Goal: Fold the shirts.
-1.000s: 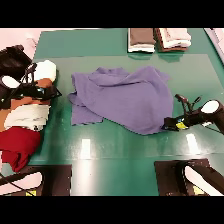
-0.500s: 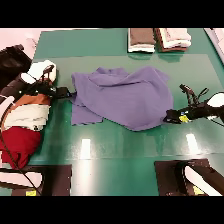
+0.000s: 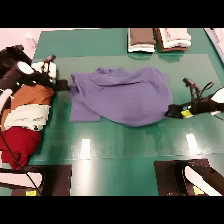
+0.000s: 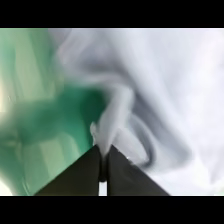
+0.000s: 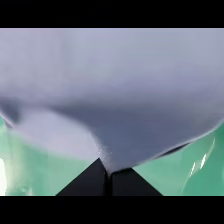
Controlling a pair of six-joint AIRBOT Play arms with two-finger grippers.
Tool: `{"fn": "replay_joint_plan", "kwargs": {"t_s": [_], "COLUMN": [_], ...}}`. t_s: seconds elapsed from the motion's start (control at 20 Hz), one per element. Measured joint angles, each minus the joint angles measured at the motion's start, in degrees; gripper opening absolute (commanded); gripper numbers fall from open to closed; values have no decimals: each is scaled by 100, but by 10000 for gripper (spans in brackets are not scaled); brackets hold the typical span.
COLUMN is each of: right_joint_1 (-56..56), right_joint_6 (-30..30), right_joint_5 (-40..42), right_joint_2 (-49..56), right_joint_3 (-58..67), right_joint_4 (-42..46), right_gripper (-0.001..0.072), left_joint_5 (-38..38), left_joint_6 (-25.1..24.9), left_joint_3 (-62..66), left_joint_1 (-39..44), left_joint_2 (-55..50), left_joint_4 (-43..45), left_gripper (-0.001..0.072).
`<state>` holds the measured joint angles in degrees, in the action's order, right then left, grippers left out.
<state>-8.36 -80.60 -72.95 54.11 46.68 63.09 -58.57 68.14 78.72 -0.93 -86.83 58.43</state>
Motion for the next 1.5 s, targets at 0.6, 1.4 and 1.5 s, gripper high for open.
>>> {"fn": "replay_joint_plan", "kwargs": {"t_s": [0.6, 1.4, 1.5], "right_joint_1": [0, -2, 0], "right_joint_6": [0, -286, -280], "right_joint_5": [-599, -1370, -1381], "right_joint_2": [-7, 1209, 1773], "right_joint_3": [5893, 6000, 5519], "right_joint_4": [256, 1202, 1213], "right_gripper": [15, 14, 14], "left_joint_5": [48, -643, -678], "left_joint_6": [164, 1196, 1215], "left_joint_3": [2747, 1683, 1268], "left_joint_1": [7, 7, 7], "left_joint_2": [3394, 2487, 1742], "left_joint_4": [138, 984, 896], "left_gripper": [26, 27, 27]}}
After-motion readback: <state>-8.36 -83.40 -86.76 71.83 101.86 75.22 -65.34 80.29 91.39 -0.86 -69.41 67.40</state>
